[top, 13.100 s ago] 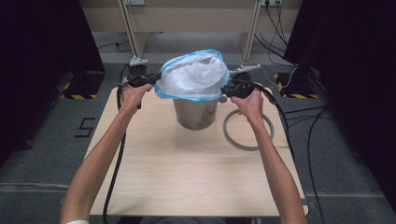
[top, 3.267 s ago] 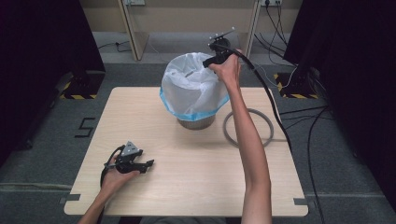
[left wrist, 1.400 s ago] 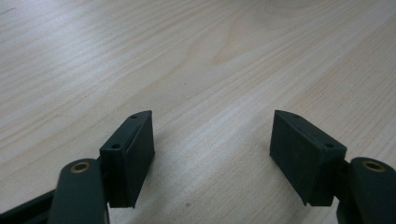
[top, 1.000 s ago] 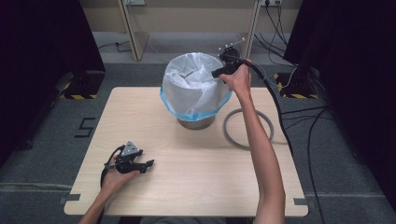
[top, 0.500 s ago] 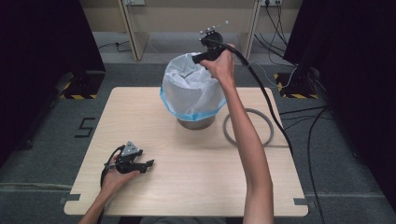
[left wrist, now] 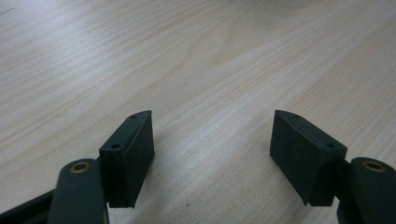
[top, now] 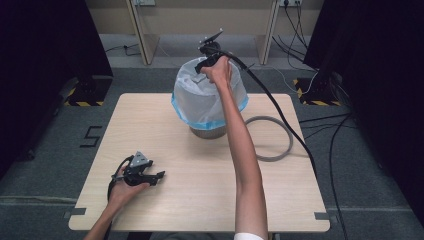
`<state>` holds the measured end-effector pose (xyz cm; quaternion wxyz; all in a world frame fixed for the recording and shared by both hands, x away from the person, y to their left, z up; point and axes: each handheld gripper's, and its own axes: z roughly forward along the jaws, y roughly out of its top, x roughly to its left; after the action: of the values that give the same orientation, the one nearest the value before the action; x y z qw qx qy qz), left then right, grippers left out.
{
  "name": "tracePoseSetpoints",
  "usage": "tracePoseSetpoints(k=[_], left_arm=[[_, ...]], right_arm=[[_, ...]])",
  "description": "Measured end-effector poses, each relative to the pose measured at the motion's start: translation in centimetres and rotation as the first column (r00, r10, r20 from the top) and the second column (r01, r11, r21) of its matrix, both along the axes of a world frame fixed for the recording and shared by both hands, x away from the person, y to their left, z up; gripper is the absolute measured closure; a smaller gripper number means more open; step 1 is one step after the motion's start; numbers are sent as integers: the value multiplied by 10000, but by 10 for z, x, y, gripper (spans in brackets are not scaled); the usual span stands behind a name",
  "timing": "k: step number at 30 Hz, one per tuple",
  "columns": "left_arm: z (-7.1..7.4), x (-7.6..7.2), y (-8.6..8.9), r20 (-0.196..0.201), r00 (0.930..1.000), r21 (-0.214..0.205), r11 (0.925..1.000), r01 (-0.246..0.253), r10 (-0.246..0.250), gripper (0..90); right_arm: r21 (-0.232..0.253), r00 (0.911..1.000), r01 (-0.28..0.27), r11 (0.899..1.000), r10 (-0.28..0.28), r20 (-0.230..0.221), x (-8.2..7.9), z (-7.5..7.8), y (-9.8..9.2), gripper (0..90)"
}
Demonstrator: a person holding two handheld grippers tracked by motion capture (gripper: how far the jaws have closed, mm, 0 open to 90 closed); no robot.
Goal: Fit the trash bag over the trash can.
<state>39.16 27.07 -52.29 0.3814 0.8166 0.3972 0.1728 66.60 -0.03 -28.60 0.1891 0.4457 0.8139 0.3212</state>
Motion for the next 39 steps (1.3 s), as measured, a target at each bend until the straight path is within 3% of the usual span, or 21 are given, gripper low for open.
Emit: tracePoseSetpoints(k=[4,8,9,12,17,24,28,31,32,33,39], left_arm=[[0,0,0,1,10000,5,10000,4,-4,296],[0,0,0,1,10000,4,10000,2,-2,296],[0,0,0,1,10000,4,10000,2,-2,296],[0,0,0,1,10000,1,10000,2,-2,296],[0,0,0,1,10000,1,10000,2,-2,296],[0,0,0,3,10000,-1,10000,-2,2,295],[0,0,0,-1,10000,-1,10000,-4,4,293],[0,0,0,0,10000,-3,10000,-6,6,293],[0,0,0,0,10000,-1,10000,-6,6,293],[0,0,0,0,10000,0,10000,-3,3,293],[0,0,0,-17,10000,9,10000,0,0,293]], right_arm=[[-174,9993,-15,9998,8,-371,4,-11,3,330],[-232,9992,-85,9997,76,-390,4,-13,5,331],[62,9998,-103,9999,104,-195,0,-6,4,334],[304,9995,-269,9992,264,167,-6,4,4,336],[774,9952,-497,9958,428,879,-21,35,-4,335],[873,9894,-258,9958,129,1446,-38,59,-40,330],[1174,9846,-43,9931,-164,1743,-52,67,-72,327],[1199,9828,29,9928,-250,1830,-57,68,-85,325],[1309,9806,171,9912,-422,1914,-66,68,-104,320],[1372,9796,235,9903,-502,1944,-69,67,-111,320],[1546,9767,423,9871,-734,2018,-79,58,-142,311]])
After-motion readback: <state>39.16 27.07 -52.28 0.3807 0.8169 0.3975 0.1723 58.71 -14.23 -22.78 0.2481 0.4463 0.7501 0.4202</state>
